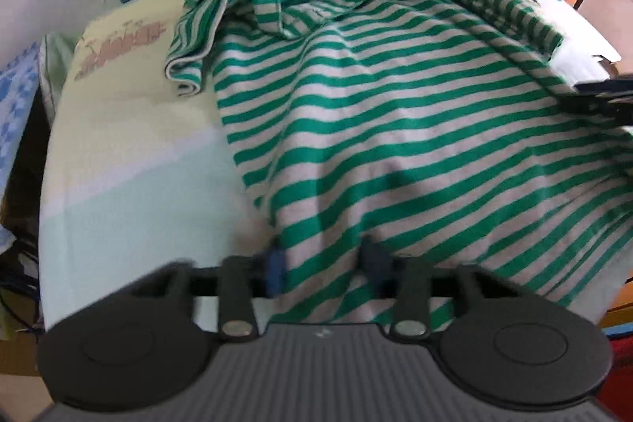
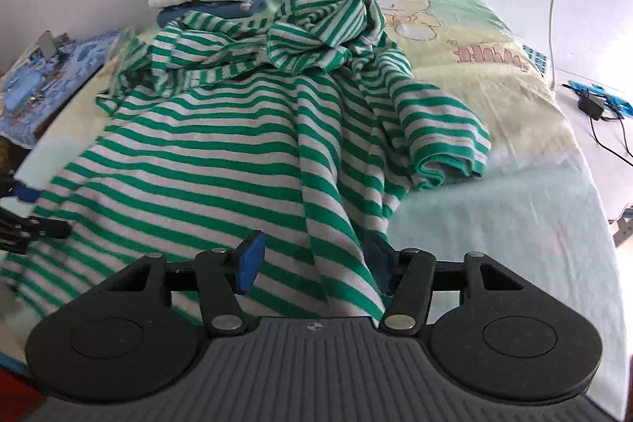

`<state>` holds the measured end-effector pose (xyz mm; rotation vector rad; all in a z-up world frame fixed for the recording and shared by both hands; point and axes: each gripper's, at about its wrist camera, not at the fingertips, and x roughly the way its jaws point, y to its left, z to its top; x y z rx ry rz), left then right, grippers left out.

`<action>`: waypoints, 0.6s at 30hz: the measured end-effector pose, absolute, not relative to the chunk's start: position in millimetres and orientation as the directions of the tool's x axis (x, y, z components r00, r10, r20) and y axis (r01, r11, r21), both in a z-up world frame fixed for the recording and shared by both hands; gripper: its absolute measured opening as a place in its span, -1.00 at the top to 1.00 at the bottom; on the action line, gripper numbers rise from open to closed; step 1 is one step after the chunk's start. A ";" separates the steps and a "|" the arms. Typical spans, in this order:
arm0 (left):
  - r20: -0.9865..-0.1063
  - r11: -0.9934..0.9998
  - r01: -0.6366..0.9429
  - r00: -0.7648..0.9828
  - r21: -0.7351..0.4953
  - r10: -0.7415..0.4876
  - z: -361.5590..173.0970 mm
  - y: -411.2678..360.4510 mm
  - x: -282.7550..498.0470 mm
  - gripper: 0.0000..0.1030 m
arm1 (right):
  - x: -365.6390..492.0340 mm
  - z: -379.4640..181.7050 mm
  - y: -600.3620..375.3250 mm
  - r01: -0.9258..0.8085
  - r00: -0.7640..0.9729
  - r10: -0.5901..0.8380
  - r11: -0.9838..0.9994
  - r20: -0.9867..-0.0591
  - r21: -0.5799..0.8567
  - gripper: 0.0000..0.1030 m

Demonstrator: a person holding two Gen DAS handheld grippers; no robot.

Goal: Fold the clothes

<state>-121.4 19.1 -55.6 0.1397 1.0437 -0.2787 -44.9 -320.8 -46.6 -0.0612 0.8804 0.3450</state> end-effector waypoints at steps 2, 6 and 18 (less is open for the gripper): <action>-0.866 0.957 0.291 0.478 -0.001 -0.147 -55.8 16.1 -123.1 0.91 | -38.6 -53.2 -321.4 -0.285 0.581 0.253 0.954 -0.774 0.097 0.11; -0.865 0.957 0.289 0.482 0.007 -0.139 -52.2 10.2 -131.2 0.96 | -27.1 -58.6 -331.1 -0.237 0.563 0.234 0.964 -0.793 0.117 0.57; -0.884 0.986 0.160 0.466 0.049 -0.031 -31.5 2.4 -161.4 1.00 | -5.2 -35.9 -365.6 -0.364 0.444 0.331 0.916 -0.833 0.170 0.37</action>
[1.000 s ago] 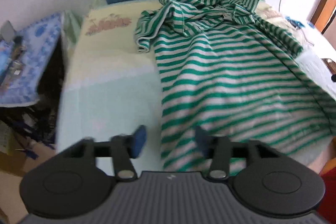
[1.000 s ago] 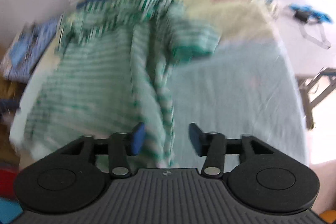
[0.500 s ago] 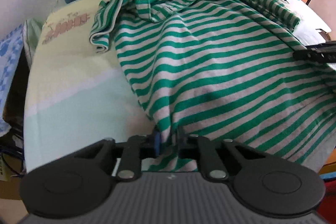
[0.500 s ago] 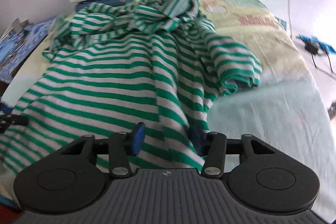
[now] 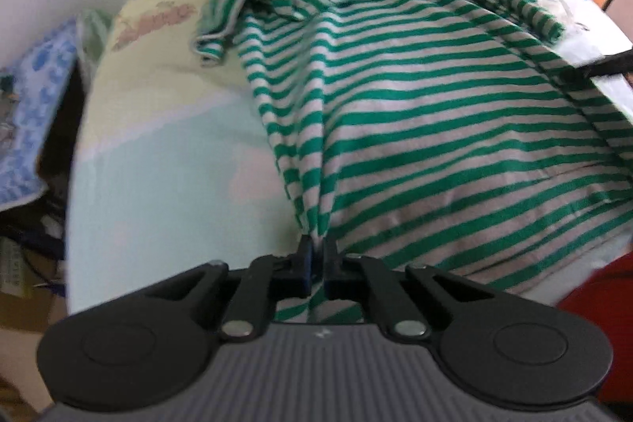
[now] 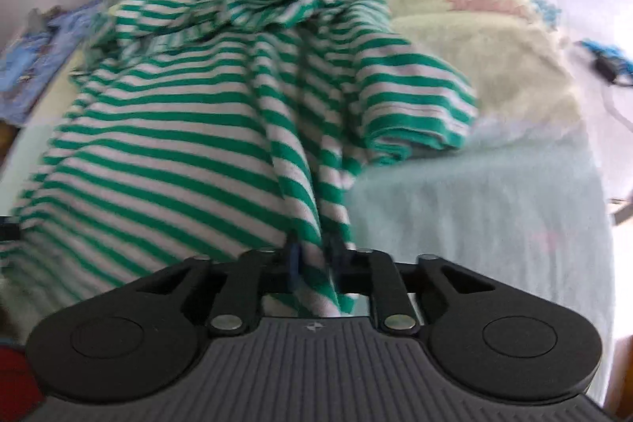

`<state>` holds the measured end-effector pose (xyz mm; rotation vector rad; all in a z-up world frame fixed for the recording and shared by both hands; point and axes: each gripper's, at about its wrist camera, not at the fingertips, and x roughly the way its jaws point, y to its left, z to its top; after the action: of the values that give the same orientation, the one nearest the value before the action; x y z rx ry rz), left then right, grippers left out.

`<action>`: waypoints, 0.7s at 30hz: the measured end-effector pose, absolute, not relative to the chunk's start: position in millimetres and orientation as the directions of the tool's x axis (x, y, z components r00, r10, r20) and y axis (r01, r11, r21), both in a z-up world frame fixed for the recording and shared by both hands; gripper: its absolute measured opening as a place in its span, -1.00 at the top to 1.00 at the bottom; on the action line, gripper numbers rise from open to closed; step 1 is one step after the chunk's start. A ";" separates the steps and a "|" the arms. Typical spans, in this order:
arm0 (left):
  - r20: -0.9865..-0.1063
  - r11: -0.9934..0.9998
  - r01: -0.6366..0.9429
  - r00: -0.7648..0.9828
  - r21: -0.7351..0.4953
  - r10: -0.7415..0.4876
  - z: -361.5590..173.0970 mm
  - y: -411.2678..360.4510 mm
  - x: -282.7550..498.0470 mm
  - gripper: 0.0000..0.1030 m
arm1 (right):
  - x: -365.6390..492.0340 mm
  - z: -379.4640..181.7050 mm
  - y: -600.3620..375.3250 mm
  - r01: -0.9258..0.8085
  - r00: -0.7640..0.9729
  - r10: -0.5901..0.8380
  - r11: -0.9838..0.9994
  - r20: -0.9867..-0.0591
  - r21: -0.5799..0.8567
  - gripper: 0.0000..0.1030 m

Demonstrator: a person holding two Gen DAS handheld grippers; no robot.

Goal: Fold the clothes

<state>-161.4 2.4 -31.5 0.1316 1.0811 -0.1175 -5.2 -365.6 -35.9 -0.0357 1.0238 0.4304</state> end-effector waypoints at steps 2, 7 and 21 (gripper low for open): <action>-0.877 0.992 0.115 0.481 0.042 -0.019 -21.2 9.2 -156.9 0.76 | -0.1 -18.0 -379.3 -0.341 0.541 0.338 0.925 -0.770 0.166 -0.15; -0.812 0.988 0.031 0.573 0.151 0.106 4.4 1.8 -124.2 0.23 | 34.2 -16.6 -386.5 -0.330 0.625 0.290 0.940 -0.725 0.092 -0.38; -0.749 0.902 0.094 0.596 0.422 0.289 -56.0 -30.5 27.0 0.22 | 89.4 -38.4 -398.6 -0.296 0.575 0.286 0.946 -0.766 0.132 0.74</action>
<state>27.0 -30.5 -56.0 0.4490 0.9335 0.1175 89.4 -398.6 -38.4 -0.0110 0.8953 0.3408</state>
